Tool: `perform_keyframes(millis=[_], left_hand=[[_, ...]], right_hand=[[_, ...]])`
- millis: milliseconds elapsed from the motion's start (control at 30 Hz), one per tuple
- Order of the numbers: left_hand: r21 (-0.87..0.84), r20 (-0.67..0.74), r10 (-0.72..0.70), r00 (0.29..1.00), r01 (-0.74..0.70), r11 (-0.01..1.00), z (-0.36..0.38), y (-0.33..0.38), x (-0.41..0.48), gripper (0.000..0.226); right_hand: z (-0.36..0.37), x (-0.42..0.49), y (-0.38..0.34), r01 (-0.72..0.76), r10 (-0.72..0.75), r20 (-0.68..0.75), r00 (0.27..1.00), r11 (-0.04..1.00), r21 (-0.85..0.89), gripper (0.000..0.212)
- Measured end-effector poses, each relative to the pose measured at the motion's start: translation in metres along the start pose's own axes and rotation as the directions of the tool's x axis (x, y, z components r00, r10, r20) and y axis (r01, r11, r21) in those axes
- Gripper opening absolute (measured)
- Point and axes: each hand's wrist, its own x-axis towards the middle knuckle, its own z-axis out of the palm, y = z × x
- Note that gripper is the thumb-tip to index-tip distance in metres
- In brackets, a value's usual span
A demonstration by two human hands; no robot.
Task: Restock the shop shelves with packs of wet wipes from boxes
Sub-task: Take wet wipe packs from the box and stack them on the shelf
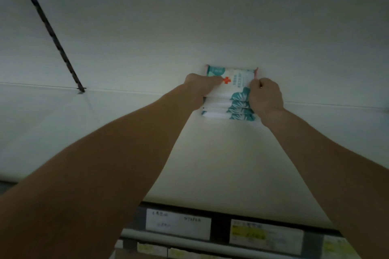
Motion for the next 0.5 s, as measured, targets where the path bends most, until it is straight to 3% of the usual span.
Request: perform_keyframes(millis=[233, 400, 500], left_hand=[[0.065, -0.019, 0.025, 0.999, -0.024, 0.998, 0.005, -0.006, 0.005, 0.03], [0.24, -0.118, 0.165, 0.979, -0.133, 0.962, 0.007, 0.0, 0.009, 0.037], [0.293, -0.115, 0.145, 0.983, -0.106, 0.95, 0.006, -0.003, 0.007, 0.037]], right_hand=[[0.002, 0.007, 0.018, 0.071, -0.072, -0.016, 0.997, 0.993, -0.091, 0.032], [-0.007, 0.006, 0.007, 0.142, -0.15, -0.066, 0.987, 0.984, -0.108, 0.036], [-0.01, 0.002, 0.005, 0.12, -0.128, -0.064, 0.99, 0.987, -0.107, 0.037]])
